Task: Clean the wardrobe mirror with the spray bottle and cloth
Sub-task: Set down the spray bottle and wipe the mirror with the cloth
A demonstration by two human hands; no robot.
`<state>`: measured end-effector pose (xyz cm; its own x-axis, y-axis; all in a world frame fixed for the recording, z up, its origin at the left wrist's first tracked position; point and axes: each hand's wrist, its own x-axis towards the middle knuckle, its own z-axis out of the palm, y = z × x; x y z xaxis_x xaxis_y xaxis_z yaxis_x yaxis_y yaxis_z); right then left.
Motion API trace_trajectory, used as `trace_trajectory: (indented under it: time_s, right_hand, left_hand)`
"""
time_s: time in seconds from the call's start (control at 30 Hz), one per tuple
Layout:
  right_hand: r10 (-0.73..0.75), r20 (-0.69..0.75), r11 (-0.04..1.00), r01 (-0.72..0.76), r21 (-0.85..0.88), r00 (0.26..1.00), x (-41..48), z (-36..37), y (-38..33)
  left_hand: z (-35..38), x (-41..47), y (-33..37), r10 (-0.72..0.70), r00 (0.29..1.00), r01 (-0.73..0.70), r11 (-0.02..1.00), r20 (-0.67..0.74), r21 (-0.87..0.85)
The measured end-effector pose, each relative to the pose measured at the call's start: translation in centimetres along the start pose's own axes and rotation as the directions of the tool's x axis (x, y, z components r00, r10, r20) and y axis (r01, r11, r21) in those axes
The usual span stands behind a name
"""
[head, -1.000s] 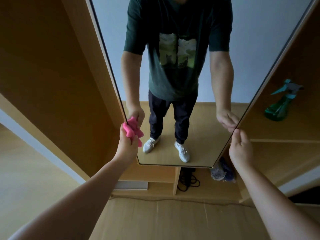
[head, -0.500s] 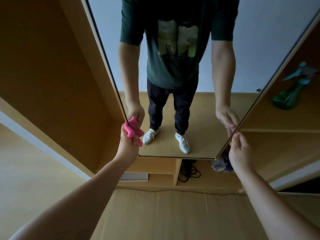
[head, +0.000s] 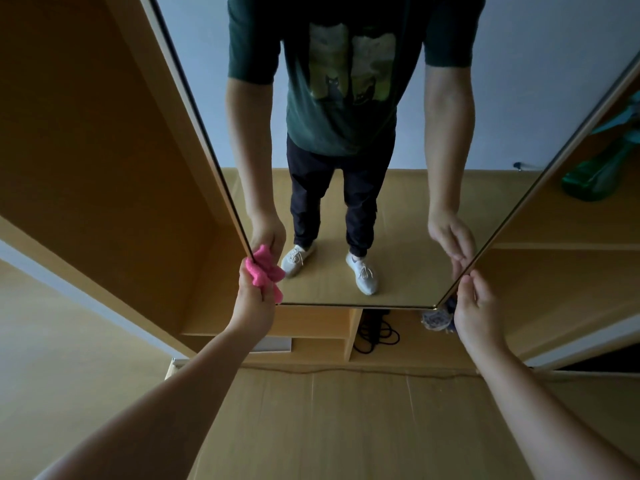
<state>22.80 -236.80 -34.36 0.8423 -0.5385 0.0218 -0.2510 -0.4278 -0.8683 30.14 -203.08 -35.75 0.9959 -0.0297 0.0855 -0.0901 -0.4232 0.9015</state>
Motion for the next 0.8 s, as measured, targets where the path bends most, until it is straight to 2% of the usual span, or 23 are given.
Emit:
trace_trajectory:
  time_s: [0.2, 0.33, 0.5, 0.8]
  right_hand:
    - [0.005, -0.007, 1.0, -0.005, -0.01, 1.0, -0.3, 0.8, 1.1]
    - [0.008, -0.014, 1.0, -0.008, -0.008, 1.0, -0.1, 1.0, 1.9]
    - [-0.011, 0.05, 0.997, 0.014, -0.072, 0.999, 1.0, 0.4, 2.9]
    - [-0.08, 0.196, 0.989, 0.102, -0.104, 0.977, 2.0, -1.1, 3.4]
  left_hand:
    - [1.1, -0.1, -2.5, -0.018, 0.999, 0.016, 0.999, 0.031, 0.046]
    - [2.4, -0.5, -4.0, -0.059, 0.998, 0.059, 0.998, -0.004, -0.009]
    - [3.4, -0.8, -5.1, -0.134, 0.991, 0.134, 0.991, -0.019, 0.009]
    - [5.0, -1.2, -4.9, -0.352, 0.917, 0.345, 0.936, -0.186, -0.067]
